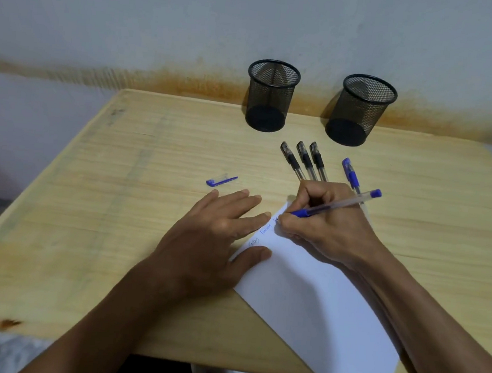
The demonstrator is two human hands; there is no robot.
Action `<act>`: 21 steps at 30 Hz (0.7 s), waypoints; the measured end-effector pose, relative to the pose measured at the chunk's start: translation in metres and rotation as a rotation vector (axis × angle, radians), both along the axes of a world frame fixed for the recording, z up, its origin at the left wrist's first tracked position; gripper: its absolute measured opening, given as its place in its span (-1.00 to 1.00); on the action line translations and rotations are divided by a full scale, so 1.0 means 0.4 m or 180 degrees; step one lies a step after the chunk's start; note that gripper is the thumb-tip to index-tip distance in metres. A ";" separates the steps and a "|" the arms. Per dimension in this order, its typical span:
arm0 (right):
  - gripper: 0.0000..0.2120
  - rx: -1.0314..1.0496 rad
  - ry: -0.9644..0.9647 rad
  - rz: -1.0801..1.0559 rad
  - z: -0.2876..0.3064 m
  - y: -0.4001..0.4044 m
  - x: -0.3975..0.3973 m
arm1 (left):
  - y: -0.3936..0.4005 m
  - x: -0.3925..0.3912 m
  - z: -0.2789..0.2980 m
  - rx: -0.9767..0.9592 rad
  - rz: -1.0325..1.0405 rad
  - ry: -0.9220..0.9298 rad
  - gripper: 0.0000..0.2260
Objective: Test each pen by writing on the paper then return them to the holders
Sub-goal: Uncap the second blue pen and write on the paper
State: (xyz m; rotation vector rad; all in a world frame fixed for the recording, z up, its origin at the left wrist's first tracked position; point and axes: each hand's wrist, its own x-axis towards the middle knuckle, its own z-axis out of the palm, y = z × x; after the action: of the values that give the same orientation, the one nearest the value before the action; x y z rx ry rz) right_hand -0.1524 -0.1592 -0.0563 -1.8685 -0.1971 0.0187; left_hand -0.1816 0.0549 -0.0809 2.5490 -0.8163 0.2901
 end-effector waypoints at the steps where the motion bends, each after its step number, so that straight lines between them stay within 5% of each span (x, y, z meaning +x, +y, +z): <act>1: -0.80 0.0000 -0.0012 -0.0025 0.000 0.000 -0.001 | 0.000 -0.001 0.000 -0.0002 0.0009 -0.0006 -0.53; 21: -0.83 0.0111 -0.0003 -0.0127 0.002 0.006 -0.001 | 0.000 0.000 0.001 0.0108 0.0003 -0.0008 -0.52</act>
State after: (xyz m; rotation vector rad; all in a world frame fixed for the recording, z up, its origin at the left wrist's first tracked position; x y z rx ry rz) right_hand -0.1526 -0.1567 -0.0556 -1.8371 -0.1599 -0.0127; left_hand -0.1814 0.0548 -0.0805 2.5811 -0.8277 0.2823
